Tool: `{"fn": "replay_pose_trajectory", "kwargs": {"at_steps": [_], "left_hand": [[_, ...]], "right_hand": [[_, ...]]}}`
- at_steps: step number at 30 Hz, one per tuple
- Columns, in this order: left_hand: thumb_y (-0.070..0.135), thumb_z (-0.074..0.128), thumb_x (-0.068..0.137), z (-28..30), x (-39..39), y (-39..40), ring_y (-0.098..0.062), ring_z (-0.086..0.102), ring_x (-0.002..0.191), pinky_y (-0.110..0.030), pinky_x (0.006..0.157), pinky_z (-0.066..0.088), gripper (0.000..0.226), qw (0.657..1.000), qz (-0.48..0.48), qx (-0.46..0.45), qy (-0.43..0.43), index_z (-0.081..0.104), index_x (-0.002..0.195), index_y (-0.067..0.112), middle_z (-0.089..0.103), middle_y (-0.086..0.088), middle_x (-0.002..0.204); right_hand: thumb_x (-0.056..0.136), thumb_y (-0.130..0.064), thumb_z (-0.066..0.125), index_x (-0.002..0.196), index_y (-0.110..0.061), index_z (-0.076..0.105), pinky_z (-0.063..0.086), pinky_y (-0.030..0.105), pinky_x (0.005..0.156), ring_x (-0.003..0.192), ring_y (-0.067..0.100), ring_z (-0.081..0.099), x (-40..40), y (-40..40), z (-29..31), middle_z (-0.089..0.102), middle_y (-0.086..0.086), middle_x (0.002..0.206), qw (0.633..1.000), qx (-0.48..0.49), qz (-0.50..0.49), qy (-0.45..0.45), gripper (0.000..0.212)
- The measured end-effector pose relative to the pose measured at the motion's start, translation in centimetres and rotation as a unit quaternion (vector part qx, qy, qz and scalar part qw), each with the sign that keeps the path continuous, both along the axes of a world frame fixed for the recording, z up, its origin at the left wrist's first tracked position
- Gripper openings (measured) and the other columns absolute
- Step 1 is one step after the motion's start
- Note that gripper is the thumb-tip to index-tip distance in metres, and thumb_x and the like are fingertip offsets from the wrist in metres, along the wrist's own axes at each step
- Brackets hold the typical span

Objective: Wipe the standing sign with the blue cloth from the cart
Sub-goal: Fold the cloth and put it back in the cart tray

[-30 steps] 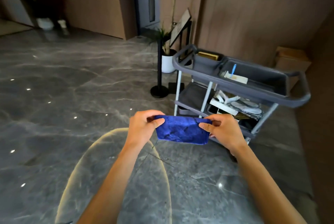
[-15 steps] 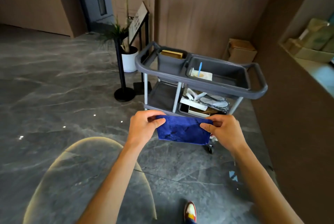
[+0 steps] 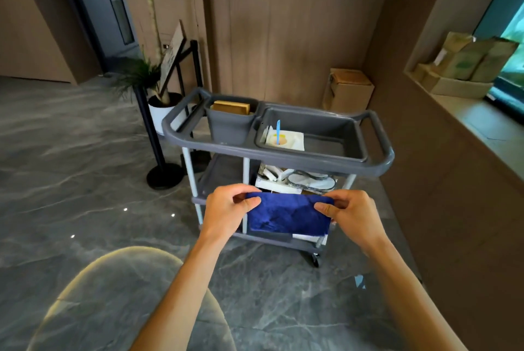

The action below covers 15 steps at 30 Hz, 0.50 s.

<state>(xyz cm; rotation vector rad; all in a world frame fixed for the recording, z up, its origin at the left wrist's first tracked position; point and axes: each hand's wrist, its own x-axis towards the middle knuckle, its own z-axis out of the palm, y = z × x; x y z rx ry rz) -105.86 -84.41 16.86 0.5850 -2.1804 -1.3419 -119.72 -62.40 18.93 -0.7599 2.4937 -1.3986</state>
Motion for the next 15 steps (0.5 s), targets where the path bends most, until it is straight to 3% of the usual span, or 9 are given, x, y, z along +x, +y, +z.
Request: {"fn": "replay_pose_trajectory", "kwargs": {"at_steps": [4, 8, 13, 15], "left_hand": [[0.002, 0.076, 0.08, 0.3, -5.3, -0.3, 0.006, 0.068, 0.076, -0.008, 0.068, 0.048, 0.041, 1.0, 0.001, 0.014, -0.005, 0.075, 0.078, 0.043, 0.075, 0.025, 0.079], [0.002, 0.075, 0.081, 0.3, -10.2, -0.7, 0.002, 0.069, 0.08, -0.008, 0.068, 0.049, 0.032, 1.0, 0.007, 0.013, -0.011, 0.08, 0.085, 0.034, 0.076, 0.022, 0.082], [0.001, 0.076, 0.081, -0.3, -15.3, -1.8, 0.007, 0.068, 0.082, -0.006, 0.069, 0.049, 0.031, 1.0, 0.009, 0.012, -0.021, 0.08, 0.087, 0.031, 0.074, 0.028, 0.084], [0.001, 0.076, 0.081, -0.5, -17.5, -2.6, 0.009, 0.068, 0.081, -0.003, 0.068, 0.047, 0.031, 1.0, 0.008, 0.012, -0.022, 0.079, 0.087, 0.032, 0.073, 0.029, 0.083]], "right_hand": [[0.082, -0.02, 0.081, 0.084, -0.027, 0.079, 0.059, 0.028, 0.07, 0.068, 0.006, 0.072, -5.2, -0.1, 0.2, 0.077, -0.011, 0.071, 1.0, 0.022, -0.006, 0.008, 0.008], [0.084, -0.019, 0.08, 0.088, -0.026, 0.079, 0.051, 0.011, 0.058, 0.065, 0.0, 0.07, -10.2, -0.6, 0.1, 0.077, -0.009, 0.072, 1.0, 0.024, -0.003, 0.004, 0.008], [0.086, -0.02, 0.078, 0.098, -0.02, 0.08, 0.056, 0.016, 0.06, 0.07, 0.005, 0.072, -15.2, -1.7, -0.3, 0.079, -0.003, 0.079, 0.999, 0.04, -0.008, -0.001, 0.012], [0.086, -0.021, 0.077, 0.097, -0.019, 0.079, 0.06, 0.024, 0.066, 0.073, 0.008, 0.073, -17.1, -2.4, -0.5, 0.078, -0.002, 0.079, 0.999, 0.041, -0.013, -0.005, 0.011]]}}
